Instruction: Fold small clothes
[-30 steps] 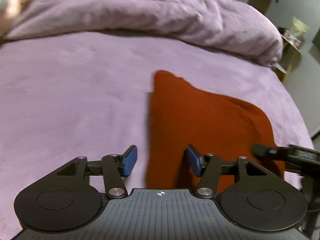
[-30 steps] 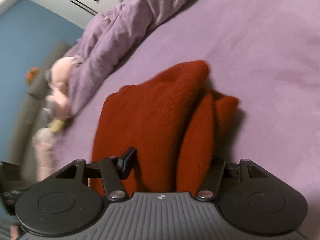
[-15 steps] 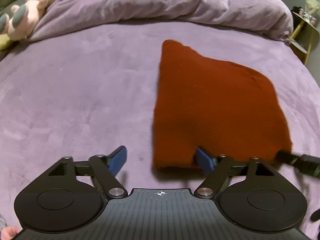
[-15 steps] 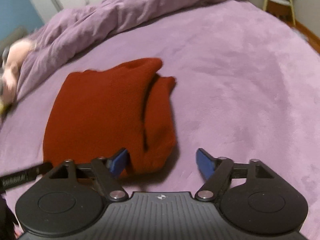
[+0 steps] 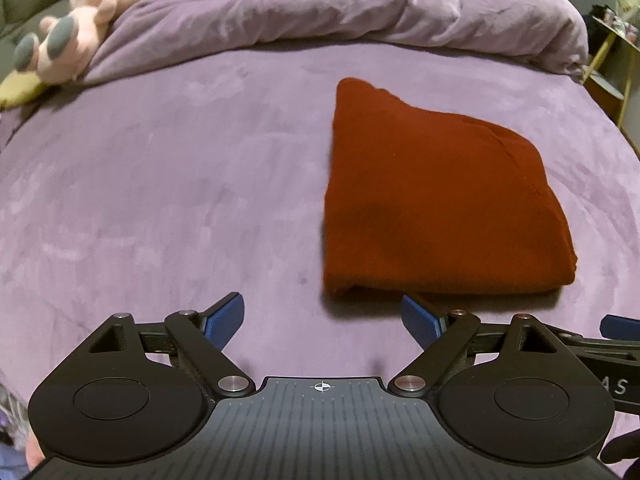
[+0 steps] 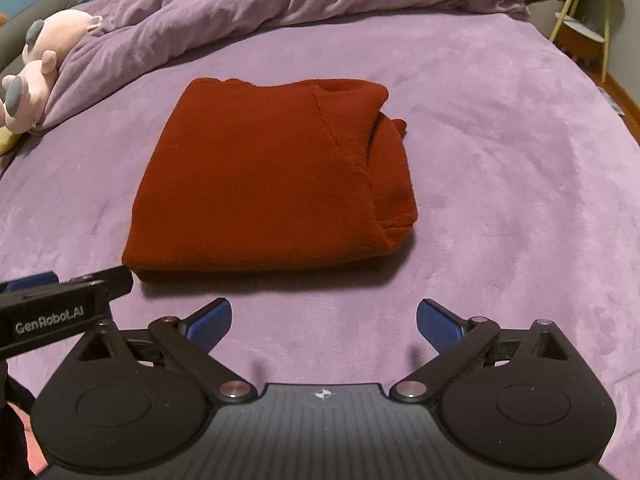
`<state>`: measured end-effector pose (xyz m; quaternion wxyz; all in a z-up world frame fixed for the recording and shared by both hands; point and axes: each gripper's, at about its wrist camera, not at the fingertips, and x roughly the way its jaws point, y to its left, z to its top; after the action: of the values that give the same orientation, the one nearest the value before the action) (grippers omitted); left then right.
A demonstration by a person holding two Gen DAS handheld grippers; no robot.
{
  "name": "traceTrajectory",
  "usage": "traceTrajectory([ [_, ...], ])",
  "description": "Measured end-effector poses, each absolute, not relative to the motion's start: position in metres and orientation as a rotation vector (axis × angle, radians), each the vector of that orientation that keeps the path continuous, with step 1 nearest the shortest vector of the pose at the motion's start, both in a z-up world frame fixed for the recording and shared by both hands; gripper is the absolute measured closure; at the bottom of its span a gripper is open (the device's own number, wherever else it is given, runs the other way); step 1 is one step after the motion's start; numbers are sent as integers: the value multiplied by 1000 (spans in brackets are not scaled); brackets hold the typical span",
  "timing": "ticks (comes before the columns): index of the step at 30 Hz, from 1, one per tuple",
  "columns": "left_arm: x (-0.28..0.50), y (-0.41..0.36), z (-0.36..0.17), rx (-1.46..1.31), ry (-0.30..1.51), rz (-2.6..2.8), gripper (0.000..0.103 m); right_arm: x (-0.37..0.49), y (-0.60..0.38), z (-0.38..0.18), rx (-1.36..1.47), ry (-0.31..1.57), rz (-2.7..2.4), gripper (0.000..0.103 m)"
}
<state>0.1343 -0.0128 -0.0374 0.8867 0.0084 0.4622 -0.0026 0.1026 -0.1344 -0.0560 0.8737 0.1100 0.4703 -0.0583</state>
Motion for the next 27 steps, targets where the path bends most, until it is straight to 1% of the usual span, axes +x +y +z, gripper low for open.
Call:
traceTrajectory([
  [4, 131, -13, -35, 9, 967, -17, 12, 103, -126, -55, 188, 994, -148, 4],
  [27, 121, -13, -30, 35, 956, 12, 11, 95, -126, -46, 189, 982, -203, 4],
])
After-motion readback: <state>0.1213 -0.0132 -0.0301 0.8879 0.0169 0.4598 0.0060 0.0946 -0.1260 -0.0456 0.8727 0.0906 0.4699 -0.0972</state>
